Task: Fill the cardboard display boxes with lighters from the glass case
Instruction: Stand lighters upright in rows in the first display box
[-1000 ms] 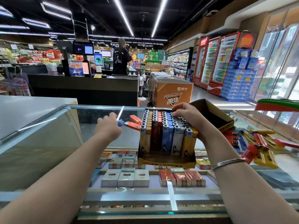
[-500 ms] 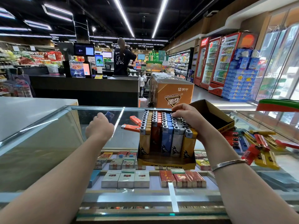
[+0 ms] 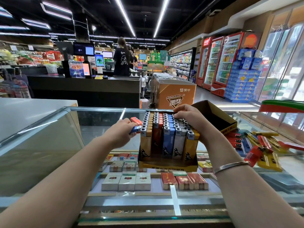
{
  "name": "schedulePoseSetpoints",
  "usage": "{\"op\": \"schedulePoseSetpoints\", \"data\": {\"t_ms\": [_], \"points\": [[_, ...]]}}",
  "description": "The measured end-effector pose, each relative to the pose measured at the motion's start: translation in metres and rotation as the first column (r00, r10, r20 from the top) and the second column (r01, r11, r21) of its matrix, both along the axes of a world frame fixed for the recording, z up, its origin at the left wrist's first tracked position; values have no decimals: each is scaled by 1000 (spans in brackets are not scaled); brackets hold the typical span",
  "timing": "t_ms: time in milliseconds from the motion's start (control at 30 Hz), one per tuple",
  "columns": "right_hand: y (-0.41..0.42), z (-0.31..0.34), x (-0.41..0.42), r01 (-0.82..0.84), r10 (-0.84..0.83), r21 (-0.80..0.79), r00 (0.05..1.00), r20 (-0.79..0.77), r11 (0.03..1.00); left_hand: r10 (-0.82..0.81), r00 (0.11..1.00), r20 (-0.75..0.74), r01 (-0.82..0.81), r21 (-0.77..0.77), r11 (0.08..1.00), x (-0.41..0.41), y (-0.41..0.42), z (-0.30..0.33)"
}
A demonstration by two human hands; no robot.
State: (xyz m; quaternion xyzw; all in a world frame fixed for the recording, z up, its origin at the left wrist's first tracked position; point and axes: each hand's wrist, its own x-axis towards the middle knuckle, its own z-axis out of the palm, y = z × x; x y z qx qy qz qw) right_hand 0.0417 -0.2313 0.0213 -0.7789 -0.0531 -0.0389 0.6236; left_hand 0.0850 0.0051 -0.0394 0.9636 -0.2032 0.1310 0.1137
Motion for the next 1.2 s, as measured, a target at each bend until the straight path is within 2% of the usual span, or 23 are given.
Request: {"op": "schedulePoseSetpoints", "data": {"t_ms": [100, 267, 400, 467, 533, 633, 733, 833, 900, 1067, 1200], "points": [[0, 0, 0, -3, 3, 10, 1000, -2, 1000, 54, 998, 13, -54, 0, 999, 3, 0, 0], [0, 0, 1, -9, 9, 11, 1000, -5, 1000, 181, 971, 154, -187, 26, 982, 8, 10, -1], [-1, 0, 0, -16, 16, -25, 1000, 15, 1000, 196, 934, 297, -220, 48, 974, 17, 8, 6], [0, 1, 1, -14, 15, -40, 1000, 18, 999, 183, 930, 318, -204, 34, 978, 24, 1, 11], [0, 1, 1, -9, 10, -50, 1000, 18, 999, 130, 960, 249, -146, 44, 988, 32, -10, 13], [1, 2, 1, -12, 13, -55, 1000, 15, 998, 71, 996, 52, -73, 40, 997, 42, -23, 15], [0, 1, 2, -10, 11, -60, 1000, 15, 998, 56, 997, -62, -57, -6, 998, 49, -26, 19], [-1, 2, 2, -6, 8, -72, 1000, 25, 997, 48, 986, -157, -47, 10, 999, 50, -24, 26], [-1, 2, 2, 1, 2, -79, 999, 34, 997, 68, 978, -196, -64, 24, 998, 47, -20, 30], [0, 1, 0, 18, -15, -87, 999, 43, 996, 227, 960, -164, -210, 115, 971, 34, -11, 35], [0, 1, -1, 2, 0, -65, 999, 33, 998, 288, 901, -325, -305, -1, 952, 25, 1, 38]]}}
